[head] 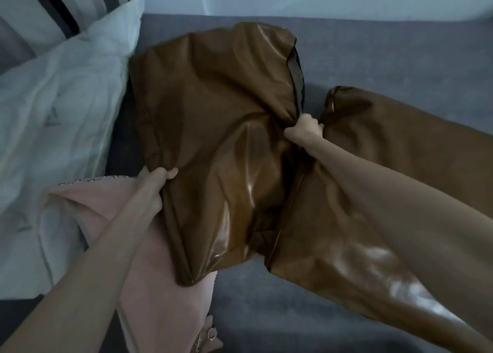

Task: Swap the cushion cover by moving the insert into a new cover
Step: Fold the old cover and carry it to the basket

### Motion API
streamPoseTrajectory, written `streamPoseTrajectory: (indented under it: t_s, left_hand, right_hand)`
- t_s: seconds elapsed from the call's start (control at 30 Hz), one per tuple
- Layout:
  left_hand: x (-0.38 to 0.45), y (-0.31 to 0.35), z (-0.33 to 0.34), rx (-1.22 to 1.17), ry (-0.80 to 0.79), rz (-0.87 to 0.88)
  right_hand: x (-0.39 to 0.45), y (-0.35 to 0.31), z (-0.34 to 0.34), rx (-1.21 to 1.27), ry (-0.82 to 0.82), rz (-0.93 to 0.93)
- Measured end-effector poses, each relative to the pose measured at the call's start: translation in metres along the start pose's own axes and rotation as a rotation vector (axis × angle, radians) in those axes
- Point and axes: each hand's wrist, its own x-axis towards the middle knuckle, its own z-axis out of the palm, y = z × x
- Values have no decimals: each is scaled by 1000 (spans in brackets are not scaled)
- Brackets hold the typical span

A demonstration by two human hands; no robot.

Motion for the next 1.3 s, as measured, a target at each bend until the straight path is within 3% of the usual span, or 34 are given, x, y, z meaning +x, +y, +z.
streamPoseTrajectory:
  t_s: [0.1,0.27,0.37,0.47,0.6,0.73,1.0,1.07,1.23,1.3]
  left_hand:
    - [-36,20,-15,-42,-35,70]
    - [-113,94,-41,-66,27,383]
    - [-162,143,-59,-94,33,484]
    - [-212,166,-68,-70,1,500]
    - [-279,169,-62,31,-43,538]
    - [-336,175,-61,81,-91,585]
    - [-425,222,-50,-69,-170,531]
    - [-448,240,-45,-79,-254,562]
    - [-515,292,-36,38,-538,786]
    - [-542,304,-28,110,-551,851]
  right_hand:
    - [-27,-12,-21,300,-81,-38]
    - [-92,-59,-80,669,-41,-204]
    - [-131,-86,-134,809,5,-291]
    - [-173,-88,-192,829,47,-331]
    - [-223,-53,-253,806,164,-232]
    - [-283,-9,-312,931,152,-205]
    - [-377,46,-446,1011,311,-218]
    - [-400,56,-475,929,353,-271]
    - [-465,76,-520,1031,434,-296]
    - [-488,85,-530,1033,483,-288]
